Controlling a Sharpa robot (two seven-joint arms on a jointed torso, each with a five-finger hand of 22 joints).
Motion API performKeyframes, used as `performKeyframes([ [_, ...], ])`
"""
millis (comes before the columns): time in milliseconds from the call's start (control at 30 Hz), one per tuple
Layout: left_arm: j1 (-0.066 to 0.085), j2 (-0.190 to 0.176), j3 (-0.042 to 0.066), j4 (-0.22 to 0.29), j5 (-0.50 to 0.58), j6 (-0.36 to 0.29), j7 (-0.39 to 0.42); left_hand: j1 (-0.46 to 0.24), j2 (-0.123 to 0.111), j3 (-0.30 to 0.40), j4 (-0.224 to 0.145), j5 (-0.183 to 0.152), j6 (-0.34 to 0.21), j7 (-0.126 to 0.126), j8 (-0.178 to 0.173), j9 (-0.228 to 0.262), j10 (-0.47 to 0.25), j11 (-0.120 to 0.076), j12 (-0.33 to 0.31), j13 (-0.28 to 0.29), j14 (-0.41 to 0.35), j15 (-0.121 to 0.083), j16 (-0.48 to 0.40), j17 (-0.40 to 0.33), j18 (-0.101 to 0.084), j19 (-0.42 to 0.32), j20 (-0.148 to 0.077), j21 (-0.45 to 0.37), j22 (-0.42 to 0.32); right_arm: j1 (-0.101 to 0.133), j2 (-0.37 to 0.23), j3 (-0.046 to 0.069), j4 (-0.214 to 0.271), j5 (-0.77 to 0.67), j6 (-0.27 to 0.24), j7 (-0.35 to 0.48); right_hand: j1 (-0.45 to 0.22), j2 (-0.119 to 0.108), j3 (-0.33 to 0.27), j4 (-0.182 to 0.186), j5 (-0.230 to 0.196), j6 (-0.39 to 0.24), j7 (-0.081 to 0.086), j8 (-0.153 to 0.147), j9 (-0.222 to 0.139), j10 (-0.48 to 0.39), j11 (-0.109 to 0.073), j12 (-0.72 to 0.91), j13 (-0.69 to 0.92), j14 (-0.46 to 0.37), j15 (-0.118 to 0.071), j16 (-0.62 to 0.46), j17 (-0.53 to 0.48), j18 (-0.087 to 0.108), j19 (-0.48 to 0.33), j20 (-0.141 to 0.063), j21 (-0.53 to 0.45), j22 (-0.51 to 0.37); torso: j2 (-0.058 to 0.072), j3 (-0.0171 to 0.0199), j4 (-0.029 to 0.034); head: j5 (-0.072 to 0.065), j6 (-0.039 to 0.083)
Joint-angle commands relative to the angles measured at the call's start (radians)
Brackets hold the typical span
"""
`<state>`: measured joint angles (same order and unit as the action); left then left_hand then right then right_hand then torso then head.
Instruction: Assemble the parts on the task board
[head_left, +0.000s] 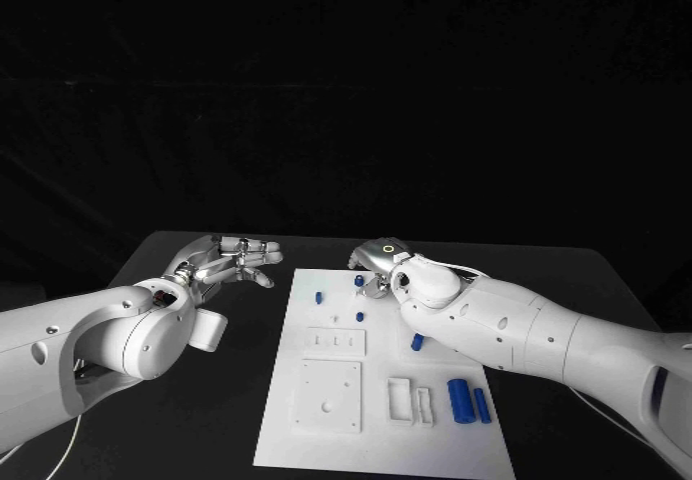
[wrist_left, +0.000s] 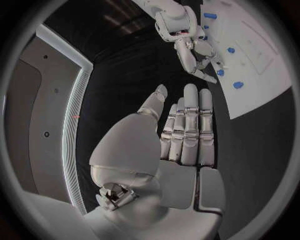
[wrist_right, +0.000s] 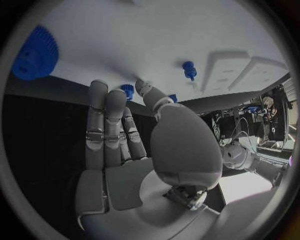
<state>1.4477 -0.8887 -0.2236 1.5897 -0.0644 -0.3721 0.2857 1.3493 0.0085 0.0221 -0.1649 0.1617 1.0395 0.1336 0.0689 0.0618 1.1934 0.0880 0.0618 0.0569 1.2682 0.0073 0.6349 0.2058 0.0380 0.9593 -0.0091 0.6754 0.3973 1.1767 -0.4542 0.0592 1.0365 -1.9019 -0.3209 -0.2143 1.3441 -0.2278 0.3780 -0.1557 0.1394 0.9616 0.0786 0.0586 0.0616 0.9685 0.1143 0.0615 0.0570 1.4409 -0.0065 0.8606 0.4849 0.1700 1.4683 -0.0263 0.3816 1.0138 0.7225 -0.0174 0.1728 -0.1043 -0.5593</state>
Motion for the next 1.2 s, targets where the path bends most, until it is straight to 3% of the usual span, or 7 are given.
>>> performKeyframes([
  [33,0.002,0.000,0.001,-0.001,-0.003,0.005,0.005,0.000,0.010,-0.005,0.000,-0.003,-0.003,0.001,-0.005,0.002,-0.008,0.002,-0.003,0.002,-0.008,0.001,0.002,-0.001,0.017,-0.007,0.000,0.003,-0.002,0.000,-0.032,0.003,0.037,0.020,-0.030,-0.002,0.006,-0.002,0.003,0.009,-0.003,0.004,-0.001,0.002,-0.001,0.010,0.000,-0.005,-0.001,0.001,0.009,0.001,0.001,0.012,0.035,0.008,-0.001,-0.002,0.000,0.0004,-0.0026,0.002,0.001],
  [200,0.003,-0.005,0.001,-0.003,-0.003,0.004,0.005,0.000,0.010,-0.005,0.000,-0.003,-0.003,0.001,-0.005,0.002,-0.008,0.002,-0.003,0.002,-0.008,0.001,0.002,-0.001,0.017,-0.007,0.000,0.003,-0.002,0.001,-0.101,0.032,0.106,0.037,-0.042,-0.010,-0.005,0.004,0.014,0.007,-0.009,0.028,0.005,0.003,0.000,0.078,-0.010,-0.004,0.001,0.001,0.003,0.005,0.003,0.008,0.035,0.004,0.005,-0.002,0.002,0.0021,-0.0094,0.002,0.009],
  [433,0.004,-0.009,0.001,-0.009,-0.003,0.004,0.007,0.002,0.011,-0.006,0.001,-0.003,-0.003,0.000,-0.005,0.002,0.001,0.000,-0.003,0.001,-0.009,0.001,0.001,-0.002,0.017,-0.008,0.001,0.004,-0.003,0.002,-0.217,0.102,0.200,0.112,-0.015,-0.017,-0.074,0.006,0.115,0.000,-0.010,0.086,0.036,0.004,0.001,0.274,-0.053,-0.003,0.003,0.001,-0.024,0.024,0.018,-0.016,0.034,-0.023,0.040,0.021,0.005,0.0100,-0.0232,0.005,0.021],
  [633,0.005,-0.009,0.001,-0.016,-0.003,0.004,0.008,0.003,0.011,-0.006,0.000,-0.003,-0.003,0.000,-0.005,0.002,0.009,-0.003,-0.003,0.002,-0.010,0.000,0.000,-0.003,0.015,-0.010,0.000,0.004,-0.004,0.003,-0.283,0.142,0.238,0.181,0.038,-0.007,-0.073,0.006,0.077,0.013,0.011,0.111,0.033,0.005,0.003,0.439,-0.099,0.017,0.023,0.000,-0.054,0.031,0.030,-0.039,0.035,-0.049,0.083,0.051,0.006,0.0165,-0.0295,0.008,0.024],
  [767,0.005,-0.008,0.001,-0.020,-0.003,0.005,0.009,0.003,0.011,-0.006,0.000,-0.003,-0.003,0.000,-0.005,0.002,0.009,-0.003,-0.003,0.002,-0.010,0.000,0.000,-0.003,0.015,-0.010,0.000,0.004,-0.004,0.004,-0.298,0.152,0.232,0.225,0.086,0.003,-0.053,0.044,-0.095,0.023,0.069,0.141,0.022,0.001,0.002,0.391,-0.129,0.266,0.305,-0.001,-0.089,0.043,0.064,-0.085,0.036,-0.093,0.148,0.099,0.005,0.0176,-0.0295,0.006,0.025],
  [800,0.005,-0.007,0.001,-0.021,-0.003,0.005,0.009,0.003,0.011,-0.006,0.000,-0.003,-0.003,0.000,-0.005,0.002,0.009,-0.003,-0.003,0.002,-0.010,0.000,0.000,-0.003,0.015,-0.010,0.000,0.004,-0.004,0.004,-0.299,0.153,0.228,0.237,0.100,0.006,-0.053,0.054,-0.122,0.017,0.089,0.133,0.018,0.005,0.010,0.235,-0.128,0.524,0.596,-0.010,-0.085,0.057,0.100,-0.082,0.033,-0.084,0.180,0.131,0.005,0.0182,-0.0298,0.005,0.025],
  [1200,0.005,-0.002,0.001,-0.030,-0.004,0.011,0.012,0.003,0.011,-0.006,0.000,-0.003,-0.003,0.000,-0.005,0.002,0.009,-0.003,-0.003,0.002,-0.010,0.000,0.000,-0.003,0.015,-0.010,0.000,0.004,-0.004,0.004,-0.276,0.158,0.172,0.285,0.215,0.018,-0.065,0.056,-0.223,0.051,0.148,0.101,0.024,0.005,0.004,0.242,-0.115,0.933,1.013,-0.018,-0.065,0.197,0.414,-0.074,0.035,-0.066,0.470,0.343,0.005,0.0167,-0.0281,0.001,0.022],
])
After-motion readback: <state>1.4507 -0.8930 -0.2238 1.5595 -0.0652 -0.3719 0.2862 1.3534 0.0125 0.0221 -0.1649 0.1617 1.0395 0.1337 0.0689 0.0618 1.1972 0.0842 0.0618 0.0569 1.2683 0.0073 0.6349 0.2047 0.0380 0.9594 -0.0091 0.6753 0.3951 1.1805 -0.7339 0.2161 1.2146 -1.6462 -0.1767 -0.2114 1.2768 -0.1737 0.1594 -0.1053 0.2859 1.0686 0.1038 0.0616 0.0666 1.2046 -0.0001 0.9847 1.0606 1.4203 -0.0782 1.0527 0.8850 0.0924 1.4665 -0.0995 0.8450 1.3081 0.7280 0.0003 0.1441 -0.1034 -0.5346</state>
